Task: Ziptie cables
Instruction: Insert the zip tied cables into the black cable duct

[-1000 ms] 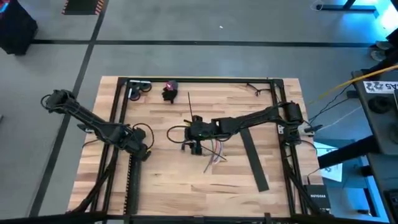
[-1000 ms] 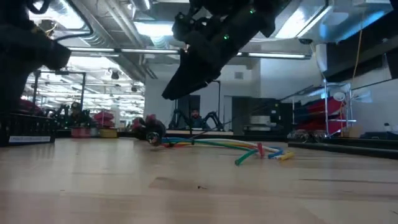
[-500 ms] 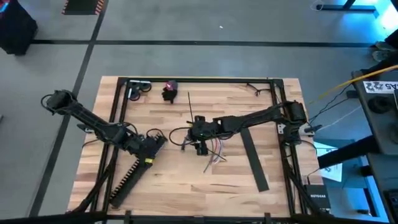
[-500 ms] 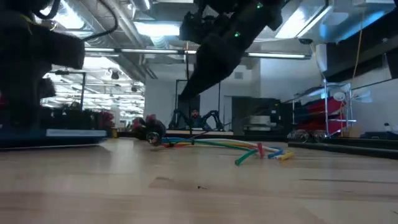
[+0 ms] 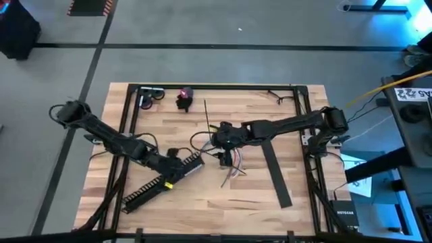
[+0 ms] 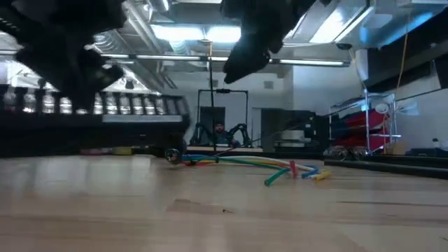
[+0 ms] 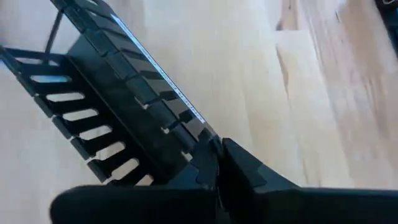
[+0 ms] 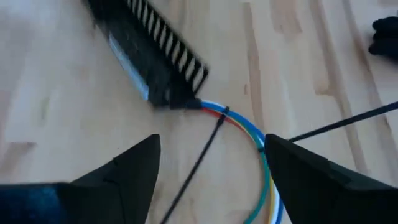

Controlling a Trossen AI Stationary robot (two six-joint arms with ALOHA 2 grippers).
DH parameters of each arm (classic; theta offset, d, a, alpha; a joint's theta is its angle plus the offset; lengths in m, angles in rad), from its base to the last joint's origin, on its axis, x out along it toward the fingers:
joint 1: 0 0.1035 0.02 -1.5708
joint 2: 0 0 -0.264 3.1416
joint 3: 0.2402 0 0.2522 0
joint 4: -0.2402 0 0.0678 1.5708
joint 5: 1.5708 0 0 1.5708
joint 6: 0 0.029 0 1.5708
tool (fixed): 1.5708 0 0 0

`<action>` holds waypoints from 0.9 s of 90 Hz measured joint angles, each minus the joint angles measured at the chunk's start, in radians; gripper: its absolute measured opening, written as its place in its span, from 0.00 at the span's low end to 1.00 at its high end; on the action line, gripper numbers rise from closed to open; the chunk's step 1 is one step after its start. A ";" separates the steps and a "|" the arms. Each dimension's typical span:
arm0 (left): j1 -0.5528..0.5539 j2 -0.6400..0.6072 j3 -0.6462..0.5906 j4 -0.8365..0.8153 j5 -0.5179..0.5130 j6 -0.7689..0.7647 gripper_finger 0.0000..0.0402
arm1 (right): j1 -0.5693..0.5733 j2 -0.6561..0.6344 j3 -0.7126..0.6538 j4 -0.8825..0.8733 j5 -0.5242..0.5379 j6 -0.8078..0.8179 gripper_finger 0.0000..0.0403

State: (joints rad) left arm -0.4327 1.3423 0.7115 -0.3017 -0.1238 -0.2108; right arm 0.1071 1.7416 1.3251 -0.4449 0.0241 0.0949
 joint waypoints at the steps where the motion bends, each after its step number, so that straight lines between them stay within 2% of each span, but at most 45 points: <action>1: 0.001 0.011 0.008 -0.003 -0.001 0.012 0.00 | 0.004 0.000 0.000 0.000 -0.002 0.003 0.69; 14: -0.004 0.142 0.100 -0.002 -0.003 0.124 0.02 | 0.056 0.000 0.000 -0.032 -0.017 0.050 0.69; 24: -0.014 0.231 0.145 0.006 0.006 0.175 0.07 | 0.092 0.001 0.000 -0.046 0.021 0.082 0.69; 42: -0.037 0.320 0.229 0.020 0.019 0.262 0.25 | 0.117 0.002 0.000 -0.046 0.043 0.086 0.69; 55: -0.030 0.302 0.326 -0.157 -0.009 0.279 0.38 | 0.095 0.002 0.000 -0.066 0.063 0.033 0.69; 67: -0.006 0.267 0.403 -0.325 -0.113 0.171 0.44 | 0.055 0.002 0.000 -0.111 0.062 -0.045 0.69; 81: 0.072 0.239 0.409 -0.334 -0.208 -0.162 0.46 | 0.001 0.002 0.000 -0.161 0.068 -0.102 0.69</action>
State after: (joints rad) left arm -0.3603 1.5810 1.1210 -0.6353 -0.3317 -0.3727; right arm 0.1084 1.7432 1.3247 -0.6057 0.0923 -0.0073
